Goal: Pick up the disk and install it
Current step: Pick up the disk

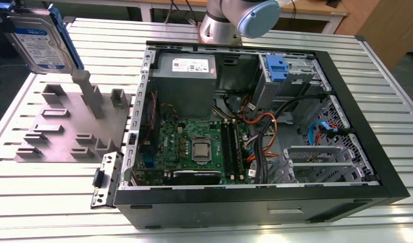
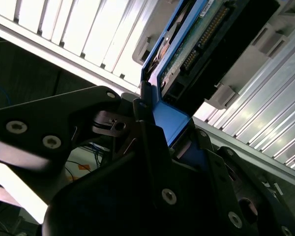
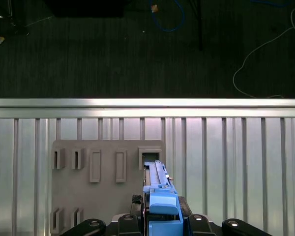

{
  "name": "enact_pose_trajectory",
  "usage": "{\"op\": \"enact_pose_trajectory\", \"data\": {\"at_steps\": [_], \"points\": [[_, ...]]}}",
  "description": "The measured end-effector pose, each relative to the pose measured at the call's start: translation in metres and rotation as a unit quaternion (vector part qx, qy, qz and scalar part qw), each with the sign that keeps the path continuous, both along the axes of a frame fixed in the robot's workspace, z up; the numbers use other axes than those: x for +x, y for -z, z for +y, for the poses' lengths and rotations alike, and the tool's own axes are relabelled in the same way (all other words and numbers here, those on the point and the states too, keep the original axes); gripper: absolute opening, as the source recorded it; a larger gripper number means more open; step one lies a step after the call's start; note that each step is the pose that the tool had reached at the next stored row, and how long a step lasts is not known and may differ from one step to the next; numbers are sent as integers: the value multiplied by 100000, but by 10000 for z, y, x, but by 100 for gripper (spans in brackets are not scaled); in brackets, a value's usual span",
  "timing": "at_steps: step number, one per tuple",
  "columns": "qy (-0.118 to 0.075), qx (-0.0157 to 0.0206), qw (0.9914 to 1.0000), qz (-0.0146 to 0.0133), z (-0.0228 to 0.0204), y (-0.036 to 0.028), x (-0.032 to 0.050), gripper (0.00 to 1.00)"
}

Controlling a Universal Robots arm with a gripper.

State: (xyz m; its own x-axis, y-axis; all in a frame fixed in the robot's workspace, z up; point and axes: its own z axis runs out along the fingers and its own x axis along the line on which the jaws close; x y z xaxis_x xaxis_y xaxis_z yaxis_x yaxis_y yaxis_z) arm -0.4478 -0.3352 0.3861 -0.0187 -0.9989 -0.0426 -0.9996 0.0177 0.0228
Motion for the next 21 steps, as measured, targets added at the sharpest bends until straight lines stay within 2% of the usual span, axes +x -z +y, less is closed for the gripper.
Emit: {"op": "enact_pose_trajectory", "data": {"at_steps": [21], "points": [[2, 0, 100000, -1, 0, -53, 0, 37]]}}
